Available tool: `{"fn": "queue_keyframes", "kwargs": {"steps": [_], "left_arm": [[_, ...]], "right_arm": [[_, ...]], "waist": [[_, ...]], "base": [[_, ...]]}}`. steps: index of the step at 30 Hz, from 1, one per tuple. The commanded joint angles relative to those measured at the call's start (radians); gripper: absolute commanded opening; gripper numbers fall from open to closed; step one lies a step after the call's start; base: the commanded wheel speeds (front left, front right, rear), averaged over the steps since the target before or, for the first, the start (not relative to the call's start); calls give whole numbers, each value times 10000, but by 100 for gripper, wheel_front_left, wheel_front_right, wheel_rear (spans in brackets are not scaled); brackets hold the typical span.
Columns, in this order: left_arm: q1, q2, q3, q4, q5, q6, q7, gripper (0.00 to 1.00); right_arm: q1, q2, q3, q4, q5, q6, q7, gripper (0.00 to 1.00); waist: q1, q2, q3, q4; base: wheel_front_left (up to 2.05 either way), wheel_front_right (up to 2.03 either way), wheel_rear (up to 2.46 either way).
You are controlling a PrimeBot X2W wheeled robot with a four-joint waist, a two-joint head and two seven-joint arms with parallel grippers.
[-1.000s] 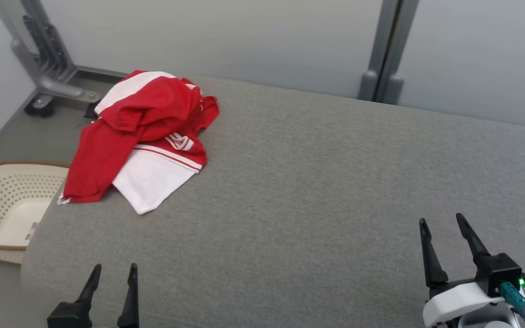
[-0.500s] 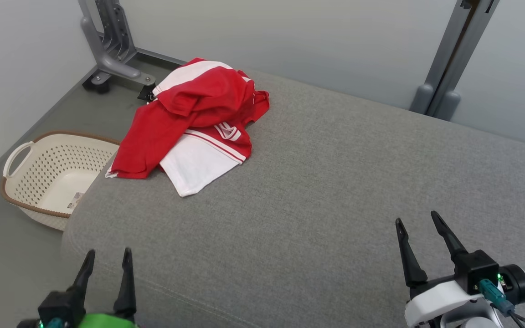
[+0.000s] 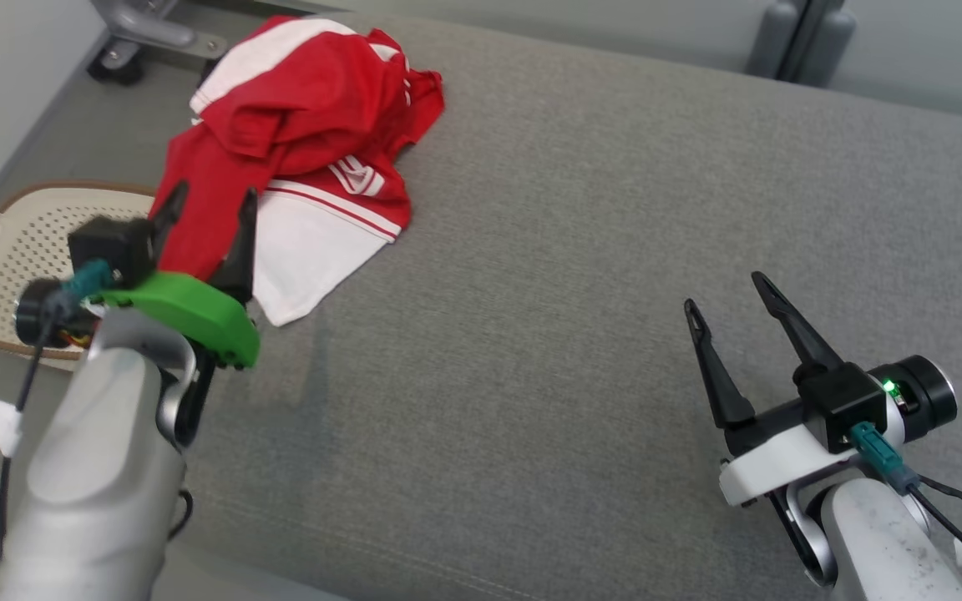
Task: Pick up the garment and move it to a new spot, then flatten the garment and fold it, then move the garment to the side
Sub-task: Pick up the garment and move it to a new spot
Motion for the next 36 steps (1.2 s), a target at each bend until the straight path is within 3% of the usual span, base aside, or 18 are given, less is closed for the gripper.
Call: {"fn": "queue_keyframes", "kwargs": {"steps": [1, 9, 16, 18, 19, 20, 21, 29, 36], "left_arm": [[-628, 139, -97, 303, -256, -1, 136, 100], [-3224, 975, -343, 2360, -1127, 1, 764, 100], [-4419, 1311, -630, 4103, -950, 22, 818, 100], [-4536, 1418, -815, 4736, -729, 256, 986, 100], [-4548, 1358, -789, 4992, -804, 290, 1096, 94], [-4560, 1286, -752, 5257, -898, 316, 1211, 37], [-4598, 1309, -785, 5357, -840, 344, 1145, 0], [-5161, 1470, -1111, 5516, -474, 525, 154, 0], [-5847, 1367, -1493, 4945, -421, 150, 270, 0]], "right_arm": [[-266, -101, 129, -66, 75, -13, -31, 100], [-717, -289, 759, -476, 174, -13, -31, 100], [-627, -378, 985, -565, 151, -13, -31, 100], [-538, -353, 1060, -524, 194, -13, -33, 100], [-509, -336, 1091, -497, 201, -13, -31, 100], [-471, -303, 1117, -459, 224, -13, -33, 100], [-448, -269, 1113, -433, 256, -13, -31, 100], [107, 31, 944, -122, 448, -13, -33, 100], [496, 380, 1093, 94, 771, -13, -33, 100]], "waist": [[0, 0, 2033, -1936], [0, 0, 3005, -2731], [0, 0, 3365, -2992], [0, 0, 3313, -3052], [0, 0, 3263, -3078], [0, 0, 3189, -3104], [0, 0, 3109, -3121], [0, 0, 1935, -2898], [0, 0, 650, -2957]], "base": [[0, 0, 0], [0, 0, 0], [0, 0, 0], [0, 0, 0], [0, 0, 0], [0, 0, 0], [0, 0, 0], [0, 0, 0], [0, 0, 0]]}}
